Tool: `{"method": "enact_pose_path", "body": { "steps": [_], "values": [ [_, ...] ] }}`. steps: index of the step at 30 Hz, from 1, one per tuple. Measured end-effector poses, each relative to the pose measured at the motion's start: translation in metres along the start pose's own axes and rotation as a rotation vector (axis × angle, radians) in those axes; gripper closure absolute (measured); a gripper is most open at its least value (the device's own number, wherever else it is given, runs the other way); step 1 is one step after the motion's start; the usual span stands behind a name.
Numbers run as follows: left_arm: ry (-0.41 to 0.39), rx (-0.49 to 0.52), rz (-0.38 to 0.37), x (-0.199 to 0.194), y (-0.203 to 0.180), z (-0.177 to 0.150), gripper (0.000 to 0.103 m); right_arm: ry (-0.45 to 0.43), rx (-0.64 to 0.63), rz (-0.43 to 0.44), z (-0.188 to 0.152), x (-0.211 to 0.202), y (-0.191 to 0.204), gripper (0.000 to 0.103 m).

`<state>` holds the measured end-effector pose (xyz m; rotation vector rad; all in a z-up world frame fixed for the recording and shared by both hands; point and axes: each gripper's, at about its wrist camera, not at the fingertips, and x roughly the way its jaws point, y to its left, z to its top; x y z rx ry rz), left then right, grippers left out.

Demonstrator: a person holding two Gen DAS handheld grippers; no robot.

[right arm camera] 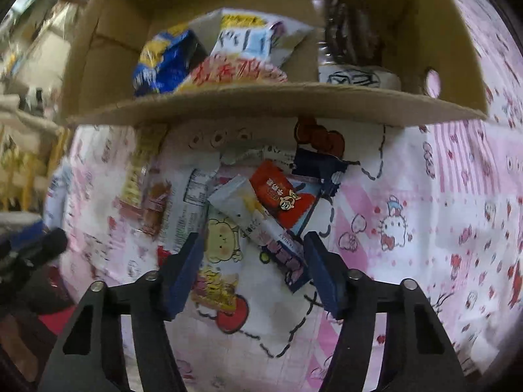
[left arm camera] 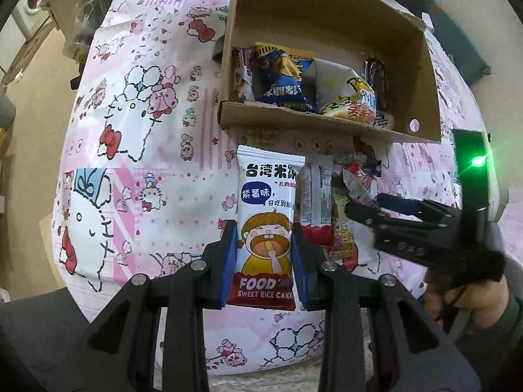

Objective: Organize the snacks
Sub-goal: 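Grasp a white snack stick with right tool while left lifts rice cake bar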

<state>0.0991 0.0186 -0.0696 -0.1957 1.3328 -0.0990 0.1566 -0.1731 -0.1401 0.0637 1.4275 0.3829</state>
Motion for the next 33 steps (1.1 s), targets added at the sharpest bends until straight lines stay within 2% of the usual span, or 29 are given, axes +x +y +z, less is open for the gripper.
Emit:
{"method": "enact_pose_path", "body": {
  "steps": [3,5,6,7,14,21,25,33],
  "values": [
    [-0.009,0.003,0.001,-0.001,-0.001,0.000,0.076,0.039,0.003,-0.003,-0.001,0.011,-0.003,0.047],
    [-0.015,-0.002,0.000,-0.002,0.000,0.001,0.076,0.035,-0.014,-0.007,-0.002,0.010,-0.003,0.058],
    [-0.018,-0.006,0.000,-0.002,0.000,0.002,0.076,0.036,-0.019,0.003,-0.003,0.010,-0.001,0.076],
    [-0.019,-0.010,0.000,-0.002,0.001,0.003,0.076,0.041,-0.020,0.024,-0.004,0.009,-0.002,0.084],
    [-0.026,-0.022,0.041,0.000,0.007,0.002,0.076,0.034,-0.030,0.064,-0.021,-0.004,-0.001,0.084],
    [-0.041,-0.053,0.082,0.001,0.017,0.003,0.076,-0.010,-0.014,0.124,-0.041,-0.040,-0.006,0.084],
    [-0.060,-0.058,0.099,0.000,0.019,0.001,0.076,-0.064,-0.020,0.153,-0.052,-0.068,-0.014,0.084],
    [-0.149,-0.059,0.115,-0.018,0.019,-0.003,0.076,-0.220,-0.047,0.263,-0.056,-0.103,0.002,0.084]
  ]
}}
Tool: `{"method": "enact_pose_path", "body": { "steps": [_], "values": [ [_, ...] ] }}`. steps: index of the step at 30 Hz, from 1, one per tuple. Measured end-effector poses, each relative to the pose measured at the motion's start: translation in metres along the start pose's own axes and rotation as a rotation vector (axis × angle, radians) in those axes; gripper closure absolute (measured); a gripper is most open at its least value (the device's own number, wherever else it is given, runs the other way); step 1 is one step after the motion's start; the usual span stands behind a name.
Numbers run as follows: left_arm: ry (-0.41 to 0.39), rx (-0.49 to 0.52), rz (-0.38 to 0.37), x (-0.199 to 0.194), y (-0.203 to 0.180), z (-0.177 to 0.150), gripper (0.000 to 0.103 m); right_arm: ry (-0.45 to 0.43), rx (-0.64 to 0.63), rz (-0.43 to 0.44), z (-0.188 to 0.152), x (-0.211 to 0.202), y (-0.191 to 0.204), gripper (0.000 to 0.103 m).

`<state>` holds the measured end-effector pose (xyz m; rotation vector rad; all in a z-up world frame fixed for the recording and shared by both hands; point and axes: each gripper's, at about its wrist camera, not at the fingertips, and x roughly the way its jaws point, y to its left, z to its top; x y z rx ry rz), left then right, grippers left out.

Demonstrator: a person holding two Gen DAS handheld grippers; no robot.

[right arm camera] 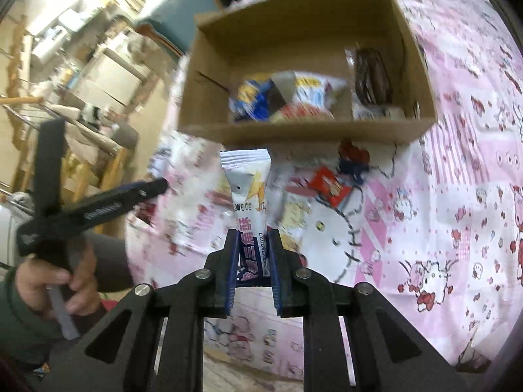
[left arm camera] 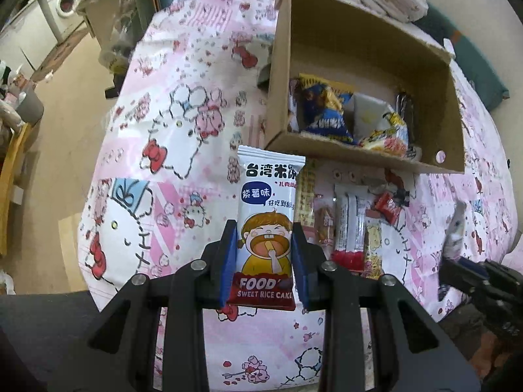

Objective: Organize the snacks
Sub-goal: 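Grasp a white snack stick with right tool while left lifts rice cake bar, then lower rice cake bar and snack stick into the box and open both tools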

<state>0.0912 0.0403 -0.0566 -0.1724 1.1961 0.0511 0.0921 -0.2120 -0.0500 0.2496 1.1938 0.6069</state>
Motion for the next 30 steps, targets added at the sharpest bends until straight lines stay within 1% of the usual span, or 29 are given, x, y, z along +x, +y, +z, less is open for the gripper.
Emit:
{"method": "enact_pose_path", "body": {
  "steps": [6,9,13,15,19,21,24,27,30],
  "values": [
    [-0.111,0.011,0.002,-0.026,-0.001,0.005,0.076,-0.157,-0.018,0.104,0.009,-0.028,0.015,0.084],
    [-0.142,-0.015,-0.018,-0.039,-0.001,0.012,0.076,-0.234,-0.003,0.133,0.014,-0.040,0.016,0.084],
    [-0.187,-0.012,-0.041,-0.059,-0.008,0.024,0.076,-0.339,0.055,0.160,0.021,-0.060,0.007,0.084],
    [-0.204,0.004,-0.055,-0.068,-0.016,0.031,0.076,-0.389,0.082,0.167,0.026,-0.069,0.000,0.084],
    [-0.245,0.053,-0.073,-0.085,-0.033,0.048,0.076,-0.459,0.138,0.180,0.034,-0.084,-0.015,0.084],
    [-0.272,0.087,-0.071,-0.092,-0.042,0.058,0.076,-0.475,0.161,0.182,0.039,-0.090,-0.022,0.084],
    [-0.287,0.112,-0.069,-0.094,-0.050,0.072,0.076,-0.489,0.207,0.179,0.049,-0.094,-0.036,0.084],
    [-0.293,0.110,-0.068,-0.093,-0.053,0.084,0.076,-0.491,0.260,0.171,0.056,-0.092,-0.051,0.084],
    [-0.286,0.105,-0.074,-0.085,-0.054,0.096,0.076,-0.469,0.312,0.170,0.065,-0.086,-0.067,0.084]
  ]
}}
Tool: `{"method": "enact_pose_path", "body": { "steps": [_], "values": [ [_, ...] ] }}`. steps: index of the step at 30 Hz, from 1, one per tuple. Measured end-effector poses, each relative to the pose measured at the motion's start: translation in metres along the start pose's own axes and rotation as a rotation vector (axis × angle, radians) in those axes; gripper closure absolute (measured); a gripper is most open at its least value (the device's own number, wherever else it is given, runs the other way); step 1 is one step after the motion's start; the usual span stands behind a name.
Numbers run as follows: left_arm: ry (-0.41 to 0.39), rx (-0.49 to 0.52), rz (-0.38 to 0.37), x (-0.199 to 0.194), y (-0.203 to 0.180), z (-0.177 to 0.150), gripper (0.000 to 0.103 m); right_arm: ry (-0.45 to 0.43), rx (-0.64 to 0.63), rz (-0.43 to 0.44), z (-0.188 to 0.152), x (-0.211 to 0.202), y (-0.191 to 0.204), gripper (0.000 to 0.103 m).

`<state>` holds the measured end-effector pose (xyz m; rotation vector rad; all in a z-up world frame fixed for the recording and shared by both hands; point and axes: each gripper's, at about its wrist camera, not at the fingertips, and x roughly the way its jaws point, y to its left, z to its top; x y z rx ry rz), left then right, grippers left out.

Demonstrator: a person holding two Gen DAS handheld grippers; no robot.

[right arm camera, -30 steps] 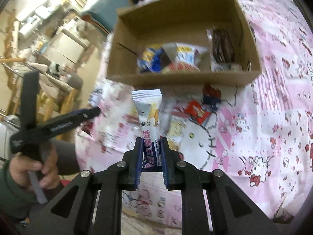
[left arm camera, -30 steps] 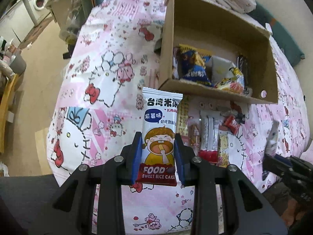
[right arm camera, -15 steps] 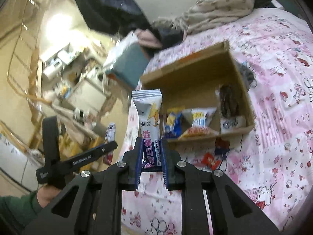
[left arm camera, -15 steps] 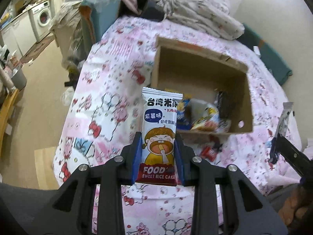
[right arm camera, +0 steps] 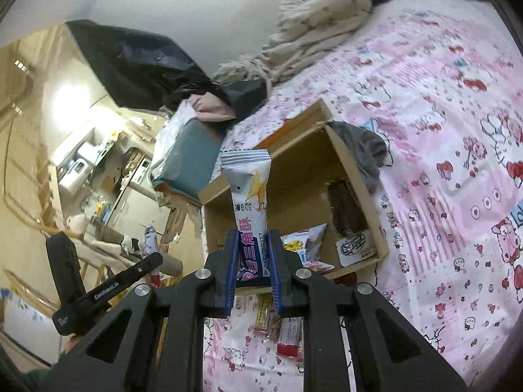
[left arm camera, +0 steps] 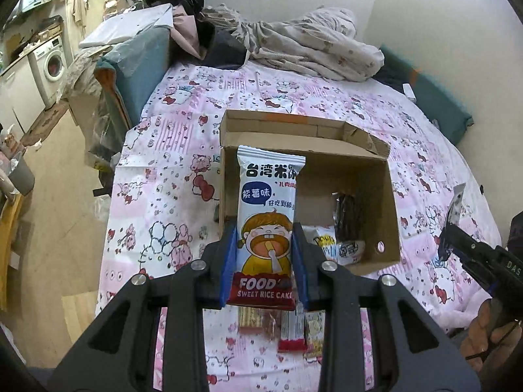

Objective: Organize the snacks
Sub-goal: 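Lower rice cake bar and snack stick into the box and open both tools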

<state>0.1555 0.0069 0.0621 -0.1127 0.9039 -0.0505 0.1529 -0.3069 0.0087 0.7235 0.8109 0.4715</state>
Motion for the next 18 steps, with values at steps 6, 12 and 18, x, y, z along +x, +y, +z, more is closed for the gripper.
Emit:
{"method": "enact_pose_path", "body": {
  "steps": [6,12,18],
  "values": [
    [0.037,0.007,-0.019,0.031,-0.002,0.006,0.076,0.058,-0.021,-0.067,0.015,0.025,-0.010,0.084],
    [0.059,0.022,-0.038,0.061,-0.006,0.007,0.076,0.131,-0.072,-0.140,0.019,0.060,-0.015,0.084],
    [0.089,0.038,-0.025,0.089,-0.007,-0.003,0.076,0.168,-0.062,-0.191,0.017,0.081,-0.028,0.084]
  ]
}}
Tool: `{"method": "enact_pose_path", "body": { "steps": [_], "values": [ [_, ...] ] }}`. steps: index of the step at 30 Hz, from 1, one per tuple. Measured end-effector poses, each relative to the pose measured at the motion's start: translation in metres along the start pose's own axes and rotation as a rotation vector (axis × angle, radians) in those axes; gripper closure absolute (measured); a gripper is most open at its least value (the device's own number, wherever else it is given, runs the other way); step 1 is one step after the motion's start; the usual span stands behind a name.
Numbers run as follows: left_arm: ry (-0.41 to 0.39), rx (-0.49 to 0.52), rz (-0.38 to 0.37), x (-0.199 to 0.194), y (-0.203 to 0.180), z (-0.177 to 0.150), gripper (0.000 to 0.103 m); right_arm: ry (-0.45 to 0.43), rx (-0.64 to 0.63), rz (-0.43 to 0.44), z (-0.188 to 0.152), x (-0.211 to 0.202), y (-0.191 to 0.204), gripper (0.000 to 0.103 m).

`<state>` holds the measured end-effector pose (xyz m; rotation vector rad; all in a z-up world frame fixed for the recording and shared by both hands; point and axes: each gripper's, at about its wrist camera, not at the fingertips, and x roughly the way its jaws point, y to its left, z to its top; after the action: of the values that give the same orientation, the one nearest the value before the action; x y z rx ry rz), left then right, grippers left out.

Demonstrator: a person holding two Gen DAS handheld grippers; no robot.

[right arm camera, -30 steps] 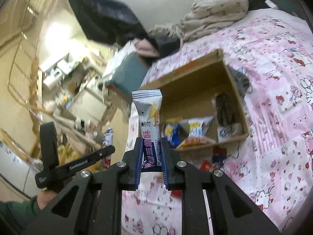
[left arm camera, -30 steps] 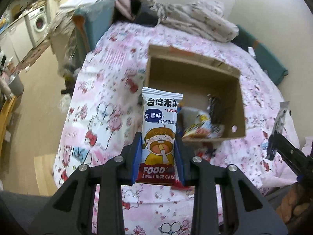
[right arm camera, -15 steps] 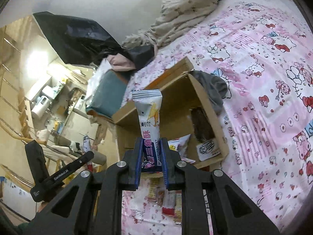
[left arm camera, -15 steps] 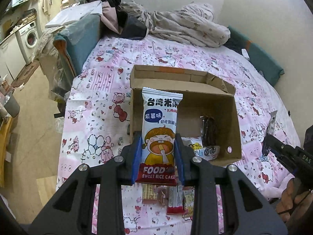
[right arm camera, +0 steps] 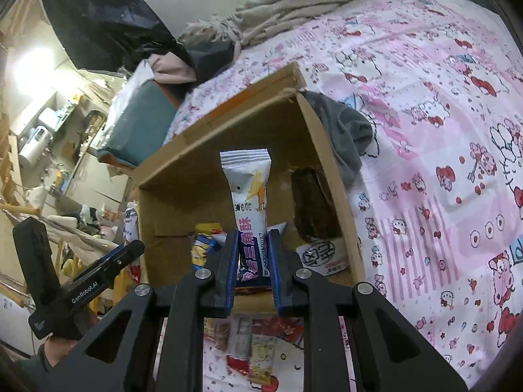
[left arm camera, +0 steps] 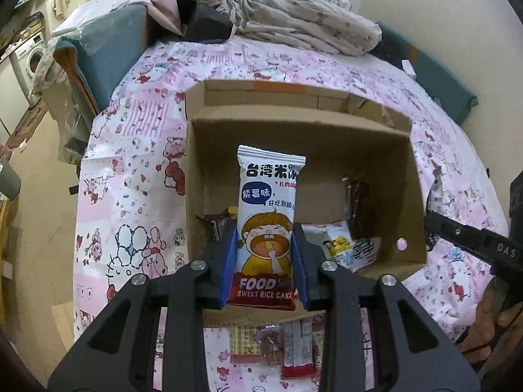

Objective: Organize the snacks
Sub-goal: 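Lower rice cake bar and snack stick into the box and open both tools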

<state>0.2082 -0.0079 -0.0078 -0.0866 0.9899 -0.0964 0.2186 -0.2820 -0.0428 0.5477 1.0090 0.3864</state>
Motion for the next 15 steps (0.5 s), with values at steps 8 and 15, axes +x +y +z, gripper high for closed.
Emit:
{"method": "enact_pose_path", "body": {
  "steps": [8,15],
  "values": [
    [0.021,-0.034,0.003,0.018,0.003,-0.006,0.075,0.055,0.026,-0.037,-0.004,0.016,-0.010,0.084],
    [0.002,-0.017,0.034,0.017,0.003,-0.003,0.075,0.083,0.012,-0.045,-0.007,0.025,-0.005,0.084]
  ]
}}
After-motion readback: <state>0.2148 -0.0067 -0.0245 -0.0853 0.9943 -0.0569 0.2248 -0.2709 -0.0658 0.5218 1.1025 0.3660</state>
